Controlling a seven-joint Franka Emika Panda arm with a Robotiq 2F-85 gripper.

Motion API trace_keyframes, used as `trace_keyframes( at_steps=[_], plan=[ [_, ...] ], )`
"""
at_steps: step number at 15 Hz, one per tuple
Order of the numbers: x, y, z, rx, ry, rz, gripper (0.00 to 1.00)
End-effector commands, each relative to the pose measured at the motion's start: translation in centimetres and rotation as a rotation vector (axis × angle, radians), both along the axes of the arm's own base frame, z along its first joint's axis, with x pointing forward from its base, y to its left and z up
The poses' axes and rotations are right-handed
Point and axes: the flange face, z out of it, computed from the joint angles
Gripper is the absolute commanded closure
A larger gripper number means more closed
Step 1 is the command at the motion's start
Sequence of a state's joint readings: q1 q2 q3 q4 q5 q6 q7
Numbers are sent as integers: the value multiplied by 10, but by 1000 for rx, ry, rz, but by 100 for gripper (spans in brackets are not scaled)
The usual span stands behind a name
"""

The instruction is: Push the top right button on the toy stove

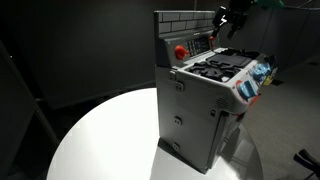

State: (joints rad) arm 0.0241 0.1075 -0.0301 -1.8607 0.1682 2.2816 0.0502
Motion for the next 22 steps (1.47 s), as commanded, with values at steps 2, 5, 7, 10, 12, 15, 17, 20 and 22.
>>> trace_keyframes(
  at_steps=[2, 5, 7, 10, 12, 15, 17, 20, 22],
  plan=[
    [3, -3, 6, 6, 28, -49, 0],
    [4, -4, 5, 7, 32, -69, 0],
    [6, -5, 4, 6, 34, -82, 0],
    [6, -8, 1, 5, 42, -106, 0],
    [6, -10, 0, 1, 46, -118, 0],
    [7, -12, -2, 3, 53, -130, 0],
    [7, -12, -3, 6, 55, -129, 0],
    [9, -10, -4, 7, 56, -122, 0],
    [10, -8, -4, 9, 54, -116, 0]
  ],
)
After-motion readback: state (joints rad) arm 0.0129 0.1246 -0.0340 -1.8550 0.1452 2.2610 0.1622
